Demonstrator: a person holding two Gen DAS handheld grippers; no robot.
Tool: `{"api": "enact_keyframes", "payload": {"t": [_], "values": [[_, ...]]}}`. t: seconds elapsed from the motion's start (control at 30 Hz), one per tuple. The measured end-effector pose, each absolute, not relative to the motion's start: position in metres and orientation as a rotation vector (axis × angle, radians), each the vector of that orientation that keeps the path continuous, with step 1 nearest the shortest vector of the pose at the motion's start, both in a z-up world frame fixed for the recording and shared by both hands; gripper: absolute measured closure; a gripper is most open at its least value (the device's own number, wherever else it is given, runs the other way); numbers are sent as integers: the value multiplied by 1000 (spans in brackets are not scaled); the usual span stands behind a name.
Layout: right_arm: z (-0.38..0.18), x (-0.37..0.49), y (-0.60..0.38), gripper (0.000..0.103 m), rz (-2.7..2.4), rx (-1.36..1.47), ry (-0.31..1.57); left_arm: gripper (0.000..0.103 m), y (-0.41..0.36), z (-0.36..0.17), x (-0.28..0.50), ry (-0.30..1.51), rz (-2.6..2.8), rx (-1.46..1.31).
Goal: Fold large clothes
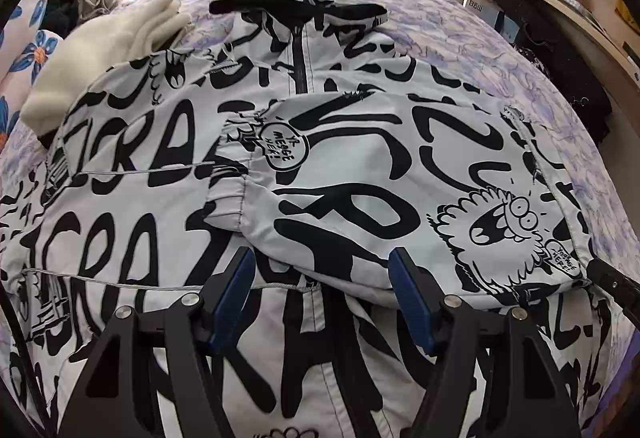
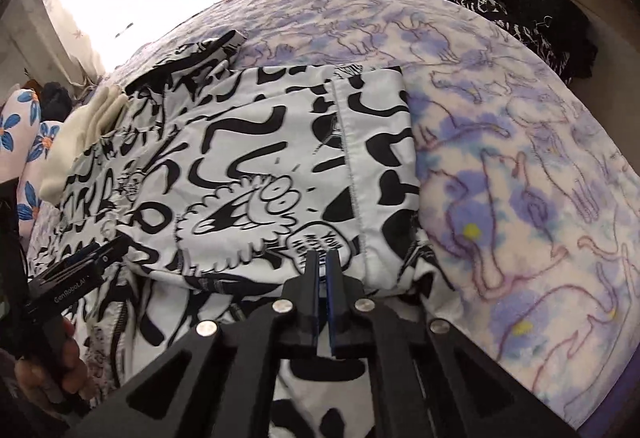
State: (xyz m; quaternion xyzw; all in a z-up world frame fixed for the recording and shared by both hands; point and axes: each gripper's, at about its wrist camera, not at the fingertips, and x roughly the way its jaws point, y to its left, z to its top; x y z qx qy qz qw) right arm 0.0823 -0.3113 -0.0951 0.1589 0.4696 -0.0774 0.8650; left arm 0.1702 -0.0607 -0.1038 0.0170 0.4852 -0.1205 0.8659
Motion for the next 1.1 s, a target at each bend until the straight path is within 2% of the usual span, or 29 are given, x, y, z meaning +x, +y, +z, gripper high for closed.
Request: {"api": "enact_keyframes", "payload": {"t": [0.57, 1.1], "values": [[-59, 43, -239, 100, -67, 274, 923, 35, -17, -49, 98, 961, -239, 40], [-29, 26, -163, 100, 25, 151, 893, 35, 52, -19, 49, 914, -196, -5]]}}
